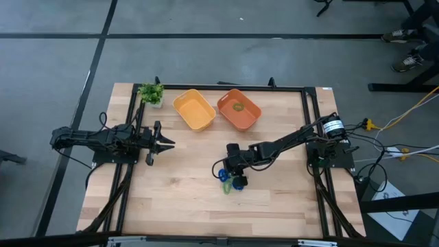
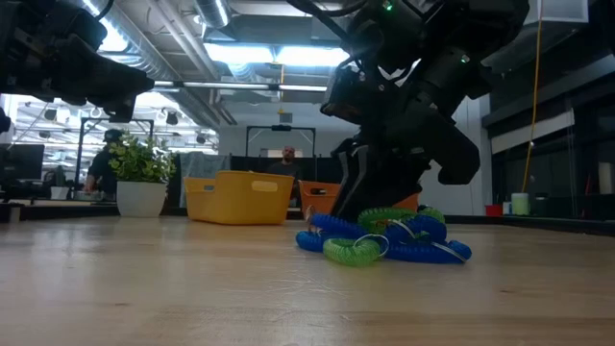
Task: Sort spring keychains
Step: Put the blue spring keychain into the yellow bin
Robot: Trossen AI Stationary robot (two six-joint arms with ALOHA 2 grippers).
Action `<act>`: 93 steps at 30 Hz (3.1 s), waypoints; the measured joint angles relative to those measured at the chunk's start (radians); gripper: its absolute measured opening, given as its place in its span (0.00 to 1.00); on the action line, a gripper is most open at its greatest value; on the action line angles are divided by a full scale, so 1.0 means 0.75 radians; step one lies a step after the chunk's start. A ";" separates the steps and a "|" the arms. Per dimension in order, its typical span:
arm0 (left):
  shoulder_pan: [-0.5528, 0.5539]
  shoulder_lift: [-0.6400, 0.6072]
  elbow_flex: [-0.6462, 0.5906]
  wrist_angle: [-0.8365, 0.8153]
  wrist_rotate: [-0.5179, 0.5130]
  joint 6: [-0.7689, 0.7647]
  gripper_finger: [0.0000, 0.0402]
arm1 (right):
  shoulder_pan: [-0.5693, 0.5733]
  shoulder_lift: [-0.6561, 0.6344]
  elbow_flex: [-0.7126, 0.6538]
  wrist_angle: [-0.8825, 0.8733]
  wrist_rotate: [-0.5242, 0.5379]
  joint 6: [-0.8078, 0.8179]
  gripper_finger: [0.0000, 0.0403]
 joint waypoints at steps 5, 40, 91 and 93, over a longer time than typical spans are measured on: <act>0.000 0.000 0.000 0.000 0.000 0.000 0.17 | 0.000 0.000 0.000 -0.004 -0.007 0.001 0.21; 0.000 0.001 0.000 0.000 0.000 0.000 0.17 | -0.022 -0.042 0.000 0.057 0.003 0.030 0.03; 0.000 0.003 0.000 0.000 0.000 0.000 0.17 | -0.193 0.014 -0.013 0.054 0.004 0.039 0.38; 0.000 0.003 0.000 0.000 0.000 0.000 0.17 | -0.193 0.014 -0.013 0.029 0.004 0.062 0.42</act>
